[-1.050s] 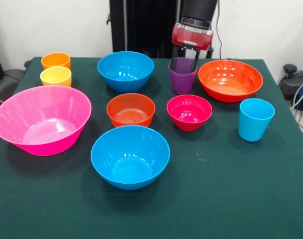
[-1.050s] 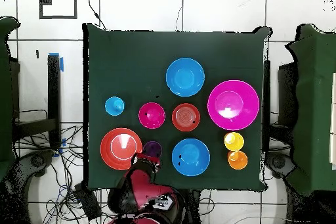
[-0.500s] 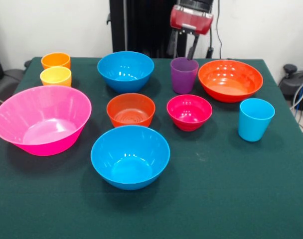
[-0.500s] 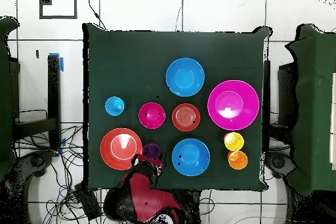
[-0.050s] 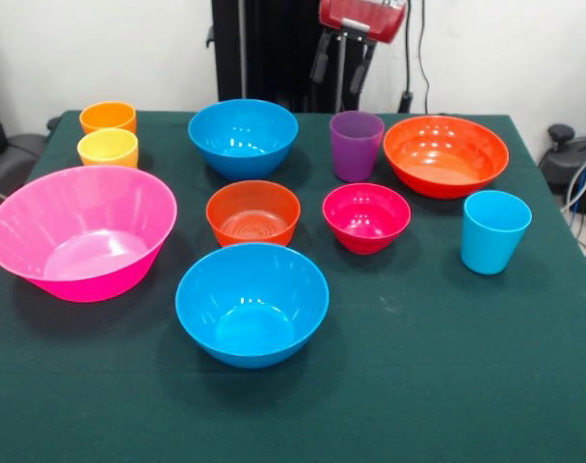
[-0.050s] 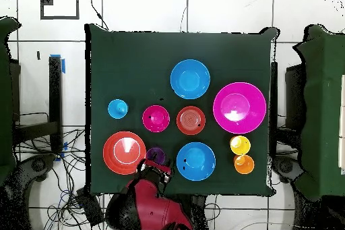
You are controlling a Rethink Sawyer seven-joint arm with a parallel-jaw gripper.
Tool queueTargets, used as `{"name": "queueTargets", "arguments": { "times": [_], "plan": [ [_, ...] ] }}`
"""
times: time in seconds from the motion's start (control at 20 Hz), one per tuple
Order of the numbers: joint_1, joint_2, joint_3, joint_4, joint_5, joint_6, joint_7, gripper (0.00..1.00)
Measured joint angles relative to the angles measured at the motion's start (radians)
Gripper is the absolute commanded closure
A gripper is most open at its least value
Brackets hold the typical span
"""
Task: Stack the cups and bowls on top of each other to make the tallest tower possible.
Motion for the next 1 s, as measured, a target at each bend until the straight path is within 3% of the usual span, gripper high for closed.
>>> {"name": "queueTargets", "arguments": {
  "times": [1.0],
  "plan": [
    [-0.082, 0.172, 0.018, -0.002, 0.001, -0.103, 0.000, 0.00]
  ]
}}
